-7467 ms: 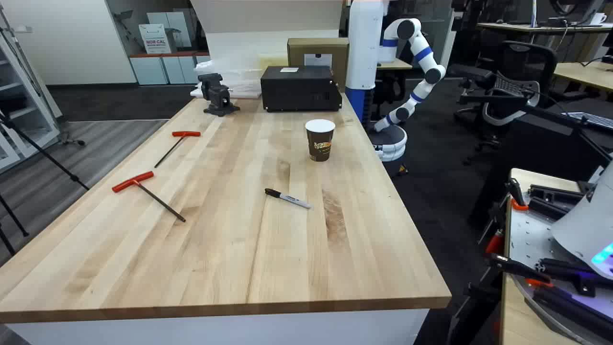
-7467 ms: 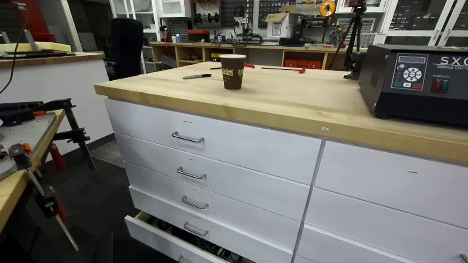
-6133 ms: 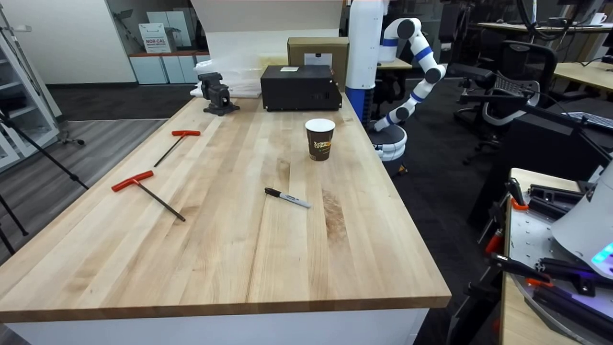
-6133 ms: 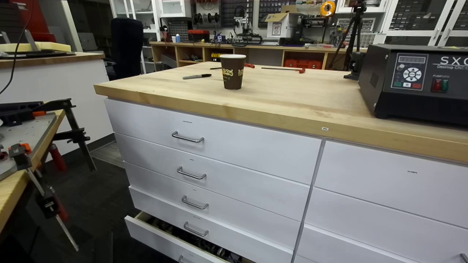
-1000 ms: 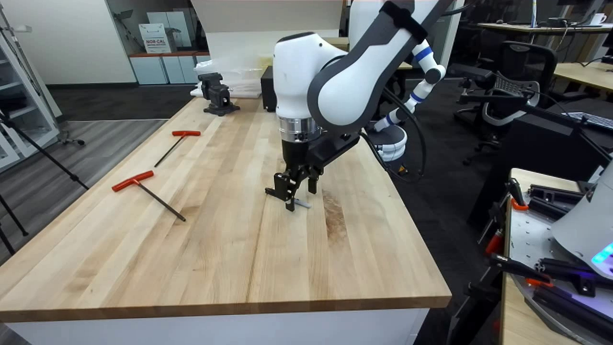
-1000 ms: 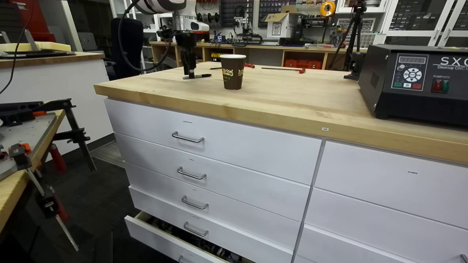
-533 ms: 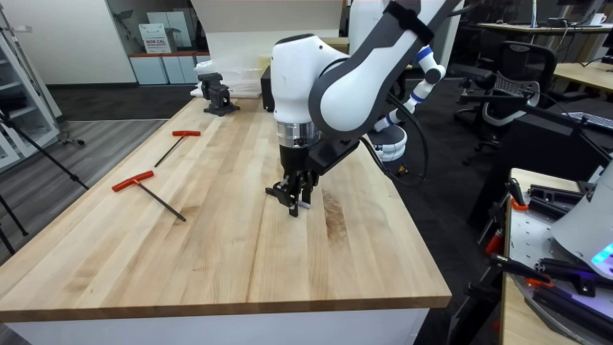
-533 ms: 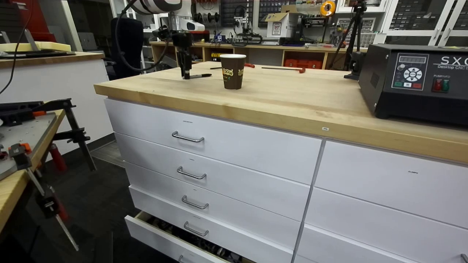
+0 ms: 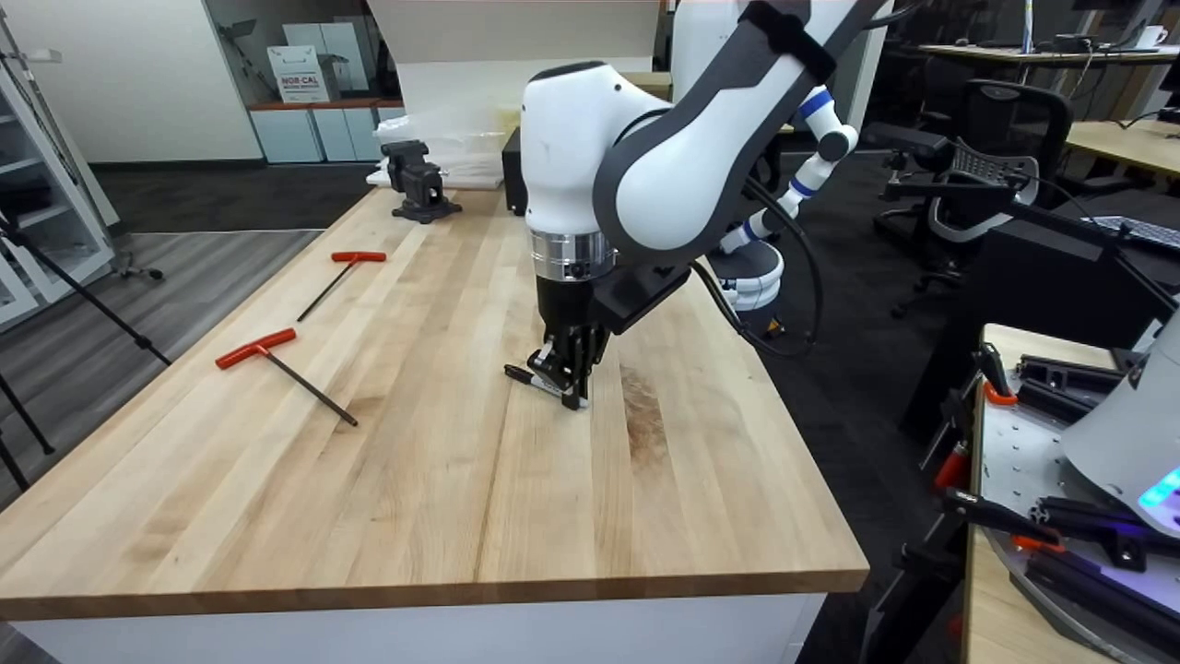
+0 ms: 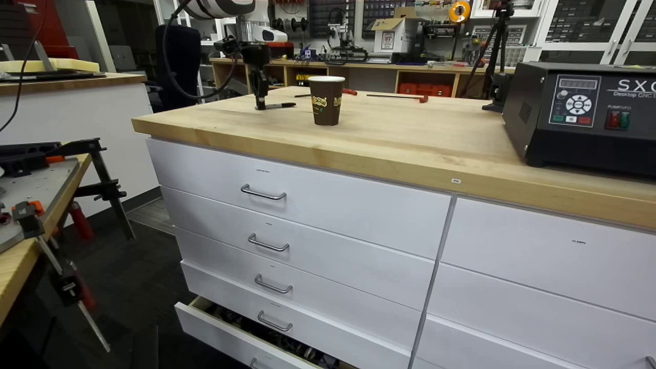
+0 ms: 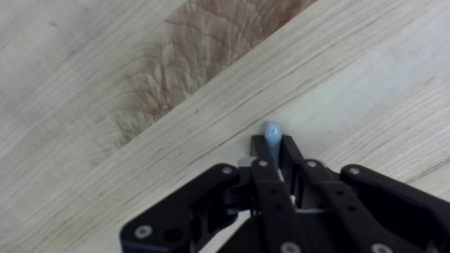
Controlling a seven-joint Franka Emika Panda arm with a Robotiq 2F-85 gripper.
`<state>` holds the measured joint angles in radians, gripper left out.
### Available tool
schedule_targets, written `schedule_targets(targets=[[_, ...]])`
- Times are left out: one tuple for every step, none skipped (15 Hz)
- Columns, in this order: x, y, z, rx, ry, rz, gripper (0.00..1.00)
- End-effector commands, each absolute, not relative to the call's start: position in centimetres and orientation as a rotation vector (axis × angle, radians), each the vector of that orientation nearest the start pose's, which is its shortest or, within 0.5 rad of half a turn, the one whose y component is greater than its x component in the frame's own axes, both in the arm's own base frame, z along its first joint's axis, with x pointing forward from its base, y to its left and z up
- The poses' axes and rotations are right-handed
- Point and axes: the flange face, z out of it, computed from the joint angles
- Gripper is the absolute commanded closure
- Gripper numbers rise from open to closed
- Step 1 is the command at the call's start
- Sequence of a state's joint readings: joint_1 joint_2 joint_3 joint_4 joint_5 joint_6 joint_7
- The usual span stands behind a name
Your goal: Place the marker in the cup
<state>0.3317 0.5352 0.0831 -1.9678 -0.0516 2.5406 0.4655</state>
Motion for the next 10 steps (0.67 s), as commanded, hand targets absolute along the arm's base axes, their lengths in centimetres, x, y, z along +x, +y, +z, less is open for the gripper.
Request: schedule_targets(targets=[[56.7,24.8,23.2,-3.119,-0.006,-0.108,0.95],[56.9,24.8,24.3,-3.108,-0.016,-0.153,0.95],[57.1,24.8,25.4,-3.091,-0.018,-0.197,0.95],[57.2,24.8,27.0,-3.076,-0.019,-0.244,0.95],[57.3,24.7,28.4,-3.066,-0.022,-0.284,0.95],[57.6,24.4,29.9,-3.061,-0.019,-0.328,0.95],[57.8,23.9,31.3,-3.064,-0.006,-0.366,0.95],[58.2,23.0,32.7,-3.072,0.012,-0.406,0.95],[58.5,21.9,34.0,-3.082,0.04,-0.44,0.95],[58.9,20.4,35.0,-3.099,0.071,-0.474,0.95]])
